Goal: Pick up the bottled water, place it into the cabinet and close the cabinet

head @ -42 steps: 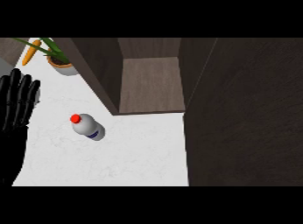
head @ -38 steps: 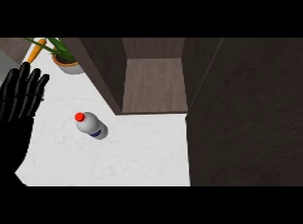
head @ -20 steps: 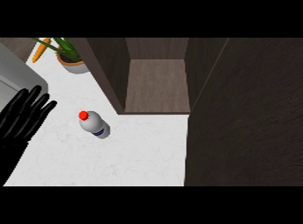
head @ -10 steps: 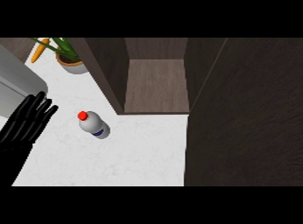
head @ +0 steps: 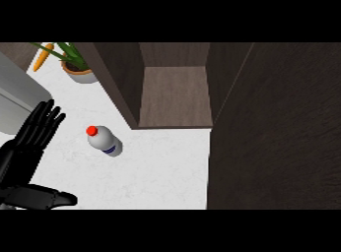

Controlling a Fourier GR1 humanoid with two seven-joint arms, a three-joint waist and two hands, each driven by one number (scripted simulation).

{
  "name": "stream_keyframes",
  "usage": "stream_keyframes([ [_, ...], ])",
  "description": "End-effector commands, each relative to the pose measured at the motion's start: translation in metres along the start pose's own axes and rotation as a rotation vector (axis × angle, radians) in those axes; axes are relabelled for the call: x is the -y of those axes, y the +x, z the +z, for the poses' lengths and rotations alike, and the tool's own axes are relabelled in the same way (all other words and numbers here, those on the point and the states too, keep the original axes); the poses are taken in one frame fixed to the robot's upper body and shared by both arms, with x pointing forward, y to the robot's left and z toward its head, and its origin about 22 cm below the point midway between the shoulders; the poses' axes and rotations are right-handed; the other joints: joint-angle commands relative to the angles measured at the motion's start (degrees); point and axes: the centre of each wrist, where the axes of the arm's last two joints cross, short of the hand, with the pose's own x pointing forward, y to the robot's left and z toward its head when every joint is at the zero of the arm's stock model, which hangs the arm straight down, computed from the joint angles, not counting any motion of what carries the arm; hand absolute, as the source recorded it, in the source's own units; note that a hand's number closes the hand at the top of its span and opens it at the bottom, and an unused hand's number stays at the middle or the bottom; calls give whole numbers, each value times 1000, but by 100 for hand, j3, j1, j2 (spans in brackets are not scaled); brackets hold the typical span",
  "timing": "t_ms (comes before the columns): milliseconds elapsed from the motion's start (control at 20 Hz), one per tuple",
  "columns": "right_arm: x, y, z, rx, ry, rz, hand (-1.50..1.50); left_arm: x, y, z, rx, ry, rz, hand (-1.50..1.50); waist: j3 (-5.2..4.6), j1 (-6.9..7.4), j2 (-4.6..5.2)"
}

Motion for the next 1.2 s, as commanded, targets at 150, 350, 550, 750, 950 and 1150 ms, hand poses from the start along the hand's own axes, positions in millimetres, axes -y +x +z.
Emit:
stream_keyframes([
  [150,0,34,18,37,14,-3,-150,-6,-61,-12,-53,31,12,-150,-3,-40,6],
  [350,-7,32,23,61,12,-4,-150,4,-87,-24,-67,24,0,-150,-4,-54,3],
  [550,-6,28,36,58,12,-22,-150,-7,-108,-28,-69,68,24,-150,-4,-113,-7],
  [750,-2,24,29,60,12,-1,-150,2,-147,-10,-61,82,8,-150,-7,-51,15],
  [950,1,36,39,22,36,-12,-150,-14,-163,-13,-90,84,27,-150,-9,-126,20],
  [1150,-3,41,40,35,37,-7,-150,-7,-178,1,-105,-5,133,-150,-12,-97,18],
])
